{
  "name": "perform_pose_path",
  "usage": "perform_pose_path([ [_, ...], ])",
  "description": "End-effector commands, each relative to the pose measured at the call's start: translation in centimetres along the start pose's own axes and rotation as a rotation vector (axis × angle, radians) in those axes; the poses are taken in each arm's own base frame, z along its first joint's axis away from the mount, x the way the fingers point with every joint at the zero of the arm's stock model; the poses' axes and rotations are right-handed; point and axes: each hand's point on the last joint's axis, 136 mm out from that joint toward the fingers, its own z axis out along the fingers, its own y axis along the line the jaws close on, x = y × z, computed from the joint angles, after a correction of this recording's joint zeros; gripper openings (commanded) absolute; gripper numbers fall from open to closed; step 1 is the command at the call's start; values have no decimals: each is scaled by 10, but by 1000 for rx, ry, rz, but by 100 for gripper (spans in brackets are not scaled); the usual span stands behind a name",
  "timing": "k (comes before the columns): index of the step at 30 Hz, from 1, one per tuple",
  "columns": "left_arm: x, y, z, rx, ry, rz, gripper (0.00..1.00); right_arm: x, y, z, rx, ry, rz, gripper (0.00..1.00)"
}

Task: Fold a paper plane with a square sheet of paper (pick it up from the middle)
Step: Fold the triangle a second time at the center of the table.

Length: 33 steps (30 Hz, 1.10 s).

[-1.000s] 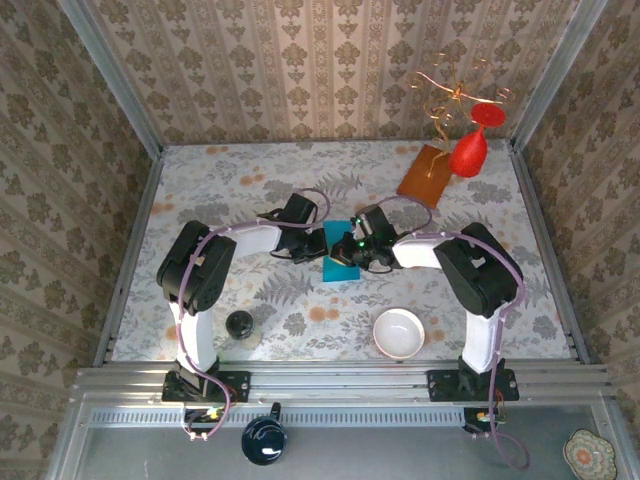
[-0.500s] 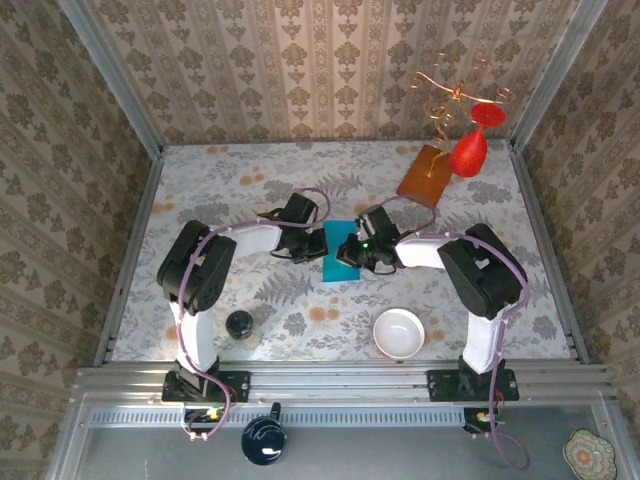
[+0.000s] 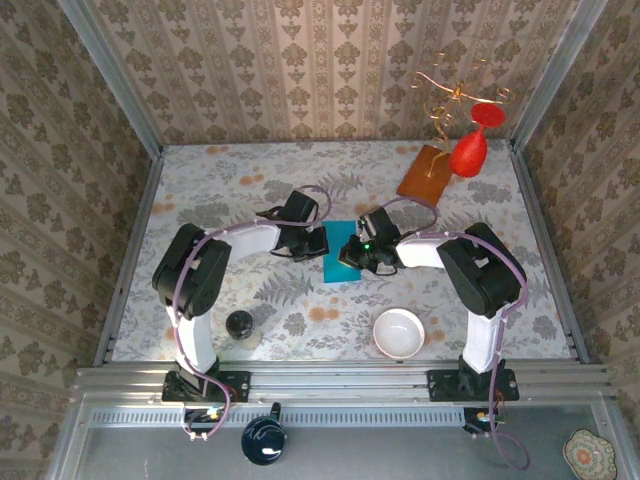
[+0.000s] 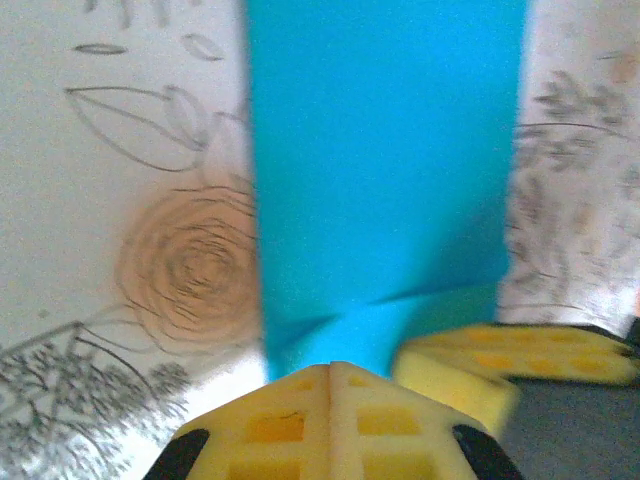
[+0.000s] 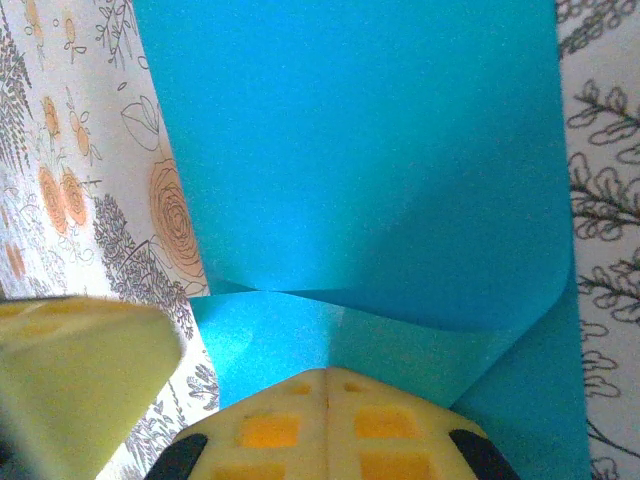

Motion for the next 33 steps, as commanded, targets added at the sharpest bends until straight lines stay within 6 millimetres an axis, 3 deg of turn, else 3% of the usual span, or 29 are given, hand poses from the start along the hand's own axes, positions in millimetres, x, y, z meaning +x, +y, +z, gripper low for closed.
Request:
perform_pose_path([
  [1,19,-20,-19,51,6,51,6,23,-66,6,222,44,88,0],
  [5,44,-21,-14,70,52,34,6,26,-68,6,229,54,101,0],
  [10,62,-27,-2,84,100,32,5,28,-70,7,234,61,118,0],
  [19,64,-19,14,50,127,32,4,28,-70,7,233,58,134,0],
  [33,63,-4,19,4,134,20,5,27,-74,7,234,57,147,0],
])
